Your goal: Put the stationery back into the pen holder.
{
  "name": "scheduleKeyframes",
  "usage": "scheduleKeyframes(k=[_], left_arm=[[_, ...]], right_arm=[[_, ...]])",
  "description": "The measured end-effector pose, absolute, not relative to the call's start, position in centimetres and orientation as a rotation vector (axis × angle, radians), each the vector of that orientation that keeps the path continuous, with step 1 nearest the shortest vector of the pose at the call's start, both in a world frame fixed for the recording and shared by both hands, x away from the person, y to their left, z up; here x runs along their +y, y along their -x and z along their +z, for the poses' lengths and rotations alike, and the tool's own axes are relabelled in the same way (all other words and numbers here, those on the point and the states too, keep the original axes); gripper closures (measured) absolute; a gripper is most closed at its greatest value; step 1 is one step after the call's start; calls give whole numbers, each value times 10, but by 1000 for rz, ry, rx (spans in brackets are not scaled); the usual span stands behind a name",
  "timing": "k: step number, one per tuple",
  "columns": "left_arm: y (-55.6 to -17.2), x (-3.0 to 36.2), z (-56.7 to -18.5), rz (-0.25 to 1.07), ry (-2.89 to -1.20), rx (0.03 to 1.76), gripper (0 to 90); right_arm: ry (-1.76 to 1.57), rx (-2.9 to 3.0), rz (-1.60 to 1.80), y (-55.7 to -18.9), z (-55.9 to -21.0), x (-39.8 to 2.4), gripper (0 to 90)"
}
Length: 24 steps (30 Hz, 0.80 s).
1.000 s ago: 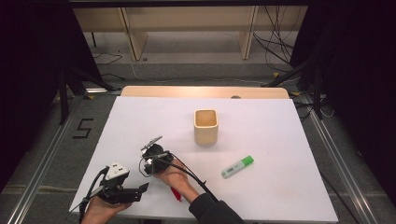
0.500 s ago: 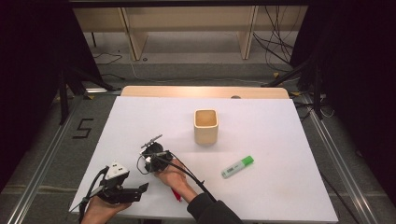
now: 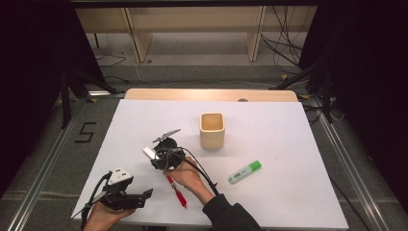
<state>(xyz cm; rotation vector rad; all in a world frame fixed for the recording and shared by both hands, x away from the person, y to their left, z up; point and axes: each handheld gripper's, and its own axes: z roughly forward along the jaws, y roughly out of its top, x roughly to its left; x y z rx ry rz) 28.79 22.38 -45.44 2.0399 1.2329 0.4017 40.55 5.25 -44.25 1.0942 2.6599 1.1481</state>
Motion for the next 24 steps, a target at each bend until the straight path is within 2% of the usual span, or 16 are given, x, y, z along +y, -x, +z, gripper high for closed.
scheduleKeyframes(k=[10,18,24], left_arm=[[-288,222,-454,391,-2041,1216,149],[-290,217,-449,371,-2024,1181,150],[-295,210,-443,318,-2011,1141,150]], right_arm=[[-966,2624,1275,-383,-408,-13,679],[-941,2607,1261,-354,-406,-85,680],[-937,2574,1257,-336,-412,-123,680]])
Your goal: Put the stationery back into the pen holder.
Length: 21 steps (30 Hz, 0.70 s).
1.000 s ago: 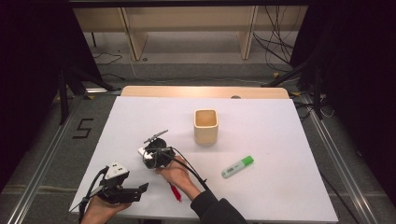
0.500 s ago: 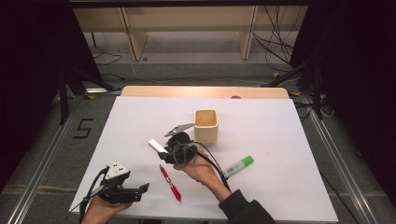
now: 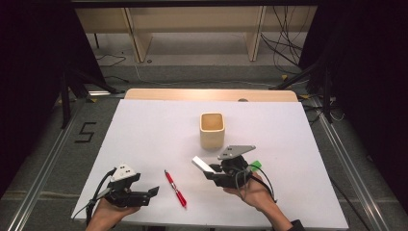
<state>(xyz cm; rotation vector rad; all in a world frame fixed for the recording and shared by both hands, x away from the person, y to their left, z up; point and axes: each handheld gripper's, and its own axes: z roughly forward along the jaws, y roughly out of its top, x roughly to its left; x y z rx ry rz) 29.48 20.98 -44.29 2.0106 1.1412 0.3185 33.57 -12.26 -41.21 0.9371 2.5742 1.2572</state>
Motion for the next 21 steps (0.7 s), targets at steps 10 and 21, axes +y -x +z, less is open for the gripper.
scheduleKeyframes(k=[10,21], left_arm=[[-318,185,-426,295,-2044,1048,154],[-348,158,-406,260,-2079,970,159]], right_arm=[[-824,2543,1212,-311,-417,-141,679],[-691,2532,1151,-298,-420,-138,679]])
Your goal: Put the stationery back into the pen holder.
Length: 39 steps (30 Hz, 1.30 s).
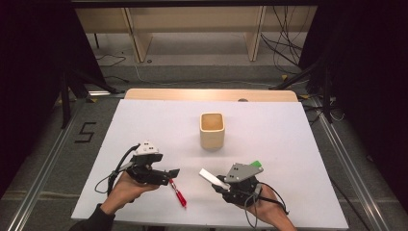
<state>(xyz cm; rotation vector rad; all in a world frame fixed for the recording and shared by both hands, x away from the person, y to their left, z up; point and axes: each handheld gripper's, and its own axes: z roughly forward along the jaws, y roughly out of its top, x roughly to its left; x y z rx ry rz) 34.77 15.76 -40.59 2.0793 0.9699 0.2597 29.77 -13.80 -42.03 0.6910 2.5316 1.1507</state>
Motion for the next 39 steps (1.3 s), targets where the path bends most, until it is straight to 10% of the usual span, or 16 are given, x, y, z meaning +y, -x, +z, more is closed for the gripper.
scheduleKeyframes(k=[39], left_arm=[[-350,84,-390,90,-2347,563,178]], right_arm=[[232,2100,621,-249,-451,-126,679]])
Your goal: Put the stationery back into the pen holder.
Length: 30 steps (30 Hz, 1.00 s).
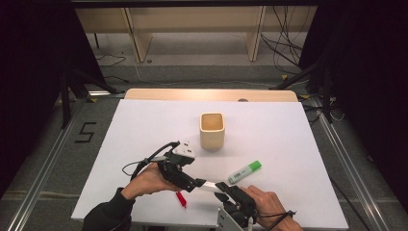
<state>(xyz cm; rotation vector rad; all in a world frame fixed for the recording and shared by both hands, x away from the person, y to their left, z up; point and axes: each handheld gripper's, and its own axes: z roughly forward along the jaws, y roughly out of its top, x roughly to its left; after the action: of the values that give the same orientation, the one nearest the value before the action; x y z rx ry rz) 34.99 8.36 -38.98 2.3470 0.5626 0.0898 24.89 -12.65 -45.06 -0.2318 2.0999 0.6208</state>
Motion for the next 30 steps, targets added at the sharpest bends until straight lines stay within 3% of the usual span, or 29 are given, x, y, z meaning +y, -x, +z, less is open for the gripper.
scheduleKeyframes(k=[17,30], left_arm=[[-347,61,-399,-52,-2502,358,208],[-350,48,-405,-124,-2598,276,350]], right_arm=[[400,2031,563,-243,-461,-122,679],[420,2020,564,-242,-462,-122,679]])
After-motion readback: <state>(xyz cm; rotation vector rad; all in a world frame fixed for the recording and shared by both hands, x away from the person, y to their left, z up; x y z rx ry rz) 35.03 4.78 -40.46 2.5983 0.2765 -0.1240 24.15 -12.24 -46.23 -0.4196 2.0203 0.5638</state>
